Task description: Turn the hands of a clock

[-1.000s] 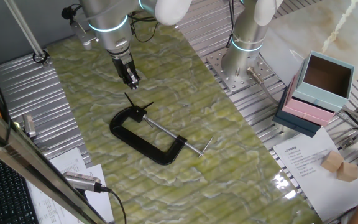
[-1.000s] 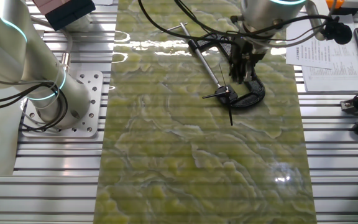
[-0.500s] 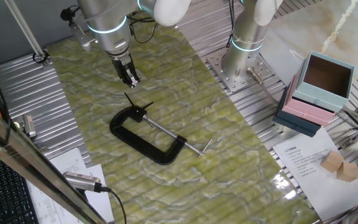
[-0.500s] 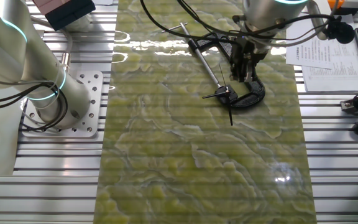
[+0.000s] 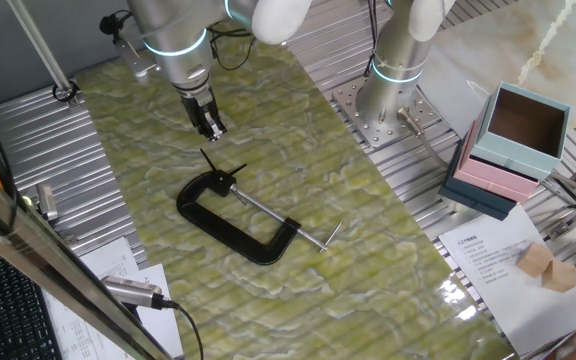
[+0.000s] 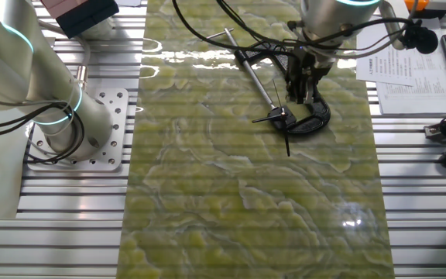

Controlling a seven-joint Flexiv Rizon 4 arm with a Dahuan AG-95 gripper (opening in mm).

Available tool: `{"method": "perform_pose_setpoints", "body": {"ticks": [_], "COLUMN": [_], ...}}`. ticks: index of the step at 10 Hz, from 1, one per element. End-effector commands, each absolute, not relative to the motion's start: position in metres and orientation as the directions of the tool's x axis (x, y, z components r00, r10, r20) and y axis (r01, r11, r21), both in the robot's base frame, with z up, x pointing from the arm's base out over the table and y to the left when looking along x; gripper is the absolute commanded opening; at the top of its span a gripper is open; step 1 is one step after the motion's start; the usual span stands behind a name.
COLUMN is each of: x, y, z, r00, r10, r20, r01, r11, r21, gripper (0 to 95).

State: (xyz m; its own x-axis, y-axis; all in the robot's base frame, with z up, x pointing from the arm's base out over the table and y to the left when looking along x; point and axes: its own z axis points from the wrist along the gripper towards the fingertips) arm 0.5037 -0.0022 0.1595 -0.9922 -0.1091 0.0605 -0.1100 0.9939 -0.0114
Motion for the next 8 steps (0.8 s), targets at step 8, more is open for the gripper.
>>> {"method": "perform_pose_setpoints", "body": {"ticks": [8], "x": [0.508], "y": [-0.007], "z": [0.13], "r00": [-0.988], "r10": [-0.146], "r20": [0.045], "r01": [-0.147], "r11": [0.989], "r21": [-0.012], "gripper": [0.0]}}
